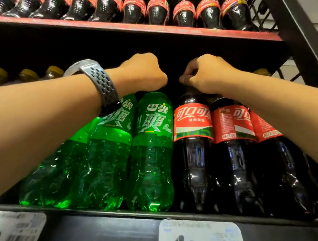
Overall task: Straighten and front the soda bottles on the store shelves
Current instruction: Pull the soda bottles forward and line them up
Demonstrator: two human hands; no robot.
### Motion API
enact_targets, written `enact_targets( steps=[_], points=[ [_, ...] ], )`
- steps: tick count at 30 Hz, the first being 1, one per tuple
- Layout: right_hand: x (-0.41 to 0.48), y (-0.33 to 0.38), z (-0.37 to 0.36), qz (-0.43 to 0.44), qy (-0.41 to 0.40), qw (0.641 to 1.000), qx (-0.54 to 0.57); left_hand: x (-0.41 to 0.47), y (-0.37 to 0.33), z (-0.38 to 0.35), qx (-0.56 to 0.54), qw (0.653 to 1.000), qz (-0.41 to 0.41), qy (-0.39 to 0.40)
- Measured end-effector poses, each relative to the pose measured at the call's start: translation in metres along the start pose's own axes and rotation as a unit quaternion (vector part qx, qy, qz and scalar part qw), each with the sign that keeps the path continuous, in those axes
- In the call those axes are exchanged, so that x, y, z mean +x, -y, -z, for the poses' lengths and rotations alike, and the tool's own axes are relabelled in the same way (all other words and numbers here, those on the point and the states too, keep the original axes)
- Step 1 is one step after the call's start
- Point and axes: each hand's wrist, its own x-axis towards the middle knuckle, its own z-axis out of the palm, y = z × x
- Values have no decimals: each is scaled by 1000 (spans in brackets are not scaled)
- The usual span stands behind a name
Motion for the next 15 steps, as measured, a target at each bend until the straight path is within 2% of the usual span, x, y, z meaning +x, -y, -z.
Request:
enact_targets(
  steps=[3, 6, 8, 15],
  points=[
    [-2, 1, 4, 4, 12, 1000, -11, -2, 1, 1, -2, 1000, -4, -6],
    [-3, -3, 9, 6, 42, 998, 47, -4, 1, 1, 4, 1000, -5, -7],
    [-3, -5, 8, 7, 33, 998, 60, -3, 0, 0, -3, 1000, 0, -7],
    [0, -4, 5, 18, 16, 1000, -6, -7, -2, 1, 31, 999, -23, 0]
  ],
)
